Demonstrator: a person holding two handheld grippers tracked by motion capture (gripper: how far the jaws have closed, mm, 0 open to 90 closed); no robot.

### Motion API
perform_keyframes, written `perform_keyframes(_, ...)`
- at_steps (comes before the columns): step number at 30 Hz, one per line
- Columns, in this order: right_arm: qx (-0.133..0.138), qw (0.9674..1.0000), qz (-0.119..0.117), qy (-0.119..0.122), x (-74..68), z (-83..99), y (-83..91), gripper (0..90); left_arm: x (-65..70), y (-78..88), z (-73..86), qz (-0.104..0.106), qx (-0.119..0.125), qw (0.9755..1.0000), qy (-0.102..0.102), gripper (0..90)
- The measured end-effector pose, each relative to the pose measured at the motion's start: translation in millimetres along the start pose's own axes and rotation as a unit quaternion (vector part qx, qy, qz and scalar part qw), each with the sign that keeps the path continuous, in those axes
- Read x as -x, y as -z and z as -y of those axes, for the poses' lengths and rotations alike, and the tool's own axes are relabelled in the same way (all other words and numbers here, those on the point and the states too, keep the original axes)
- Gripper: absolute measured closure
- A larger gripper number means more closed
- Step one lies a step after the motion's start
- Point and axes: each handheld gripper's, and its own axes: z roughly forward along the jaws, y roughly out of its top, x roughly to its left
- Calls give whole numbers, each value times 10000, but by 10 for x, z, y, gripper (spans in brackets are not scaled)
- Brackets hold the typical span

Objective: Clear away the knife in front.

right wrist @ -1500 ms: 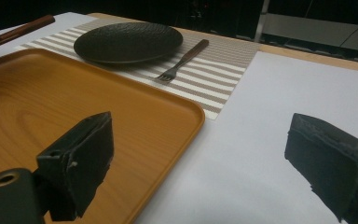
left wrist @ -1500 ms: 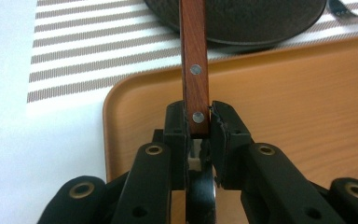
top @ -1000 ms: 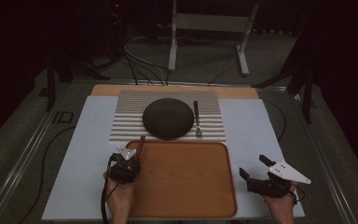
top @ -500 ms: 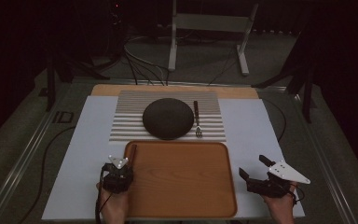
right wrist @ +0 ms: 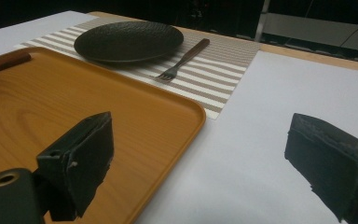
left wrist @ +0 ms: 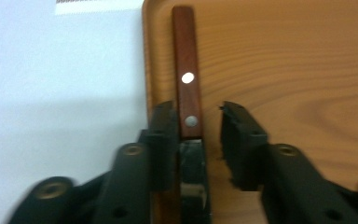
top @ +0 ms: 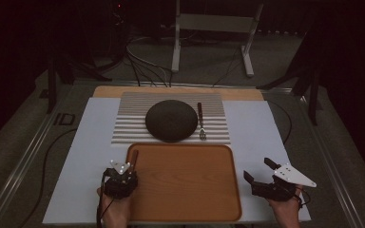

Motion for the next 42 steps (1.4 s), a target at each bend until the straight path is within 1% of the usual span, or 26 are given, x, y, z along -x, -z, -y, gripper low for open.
perform_keyframes(2, 3, 10000, 0, 2, 0, 0, 0, 78, 18, 17, -36, -66, 8, 10000, -52, 464)
perform_keyframes(4, 2, 10000, -2, 0, 0, 0, 0, 78, 9, 39, -79, -108, 114, 9998, -90, 376)
perform_keyframes(5, 5, 10000, 0, 5, 1, -1, 1, 78, -3, 45, -100, -94, 199, 9997, -56, 325)
perform_keyframes(6, 8, 10000, 1, 2, 2, -1, 1, 78, -21, 55, -124, -25, 291, 9996, -15, 269)
perform_keyframes(8, 7, 10000, 2, -1, 2, -1, 1, 78, -48, 73, -174, 107, 419, 9991, 7, 202)
perform_keyframes(9, 3, 10000, 0, -2, 1, -1, -1, 78, -68, 83, -216, 203, 471, 9987, 25, 171)
perform_keyframes(10, 2, 10000, -2, -1, 0, -1, -2, 78, -96, 93, -260, 352, 535, 9979, 54, 153)
perform_keyframes(11, -1, 10000, -3, -1, -2, -1, -3, 78, -110, 94, -287, 424, 582, 9974, 90, 120)
perform_keyframes(12, -1, 10000, -3, 0, -3, -1, -2, 78, -137, 100, -342, 490, 622, 9968, 68, 102)
perform_keyframes(13, 7, 10000, -5, 1, -1, -1, -1, 78, -151, 103, -365, 564, 648, 9963, 17, 62)
perform_keyframes(14, 7, 10000, -5, 1, -1, -1, -1, 78, -151, 103, -365, 564, 648, 9963, 17, 28)
perform_keyframes(15, 8, 10000, -4, 0, 0, -1, -1, 78, -179, 108, -412, 653, 717, 9953, -38, 28)
perform_keyframes(16, 8, 10000, 0, -4, 3, -1, -1, 78, -191, 110, -439, 649, 774, 9949, -79, 1)
perform_keyframes(18, 12, 10000, -2, -3, 5, -1, 0, 78, -212, 111, -490, 674, 885, 9935, -233, 0)
perform_keyframes(19, 12, 10000, -2, -3, 5, -1, 0, 78, -212, 111, -490, 674, 885, 9935, -233, 0)
perform_keyframes(20, 14, 10000, -3, -4, 5, -1, 1, 78, -235, 119, -544, 759, 961, 9918, -374, 0)
perform_keyframes(21, 19, 10000, -2, -7, 6, -2, 2, 78, -246, 124, -566, 797, 998, 9908, -455, 0)
perform_keyframes(24, 20, 10000, -8, -7, 6, -2, 0, 78, -272, 132, -625, 977, 1112, 9872, -600, 0)
perform_keyframes(27, 24, 10000, -10, -10, 6, -2, 2, 78, -297, 151, -667, 1032, 1209, 9842, -774, 0)
perform_keyframes(29, 29, 10000, -9, -17, 7, -3, 4, 78, -326, 172, -691, 1136, 1301, 9816, -815, 0)
perform_keyframes(30, 32, 10000, -10, -18, 8, -3, 4, 78, -344, 185, -705, 1158, 1333, 9809, -822, 0)
perform_keyframes(33, 44, 10000, -13, -18, 8, -3, 6, 78, -403, 229, -741, 1222, 1515, 9770, -873, 0)
perform_keyframes(34, 44, 10000, -13, -18, 8, -3, 6, 78, -403, 229, -741, 1222, 1515, 9770, -873, 0)
perform_keyframes(35, 46, 10000, -14, -14, 8, -3, 6, 78, -445, 254, -761, 1290, 1624, 9742, -890, 0)
perform_keyframes(39, 49, 10000, -15, -16, 7, -3, 7, 78, -532, 318, -802, 1377, 1855, 9682, -958, 0)
perform_keyframes(42, 50, 10000, -9, -18, 6, -3, 5, 78, -591, 354, -819, 1385, 2053, 9637, -997, 0)
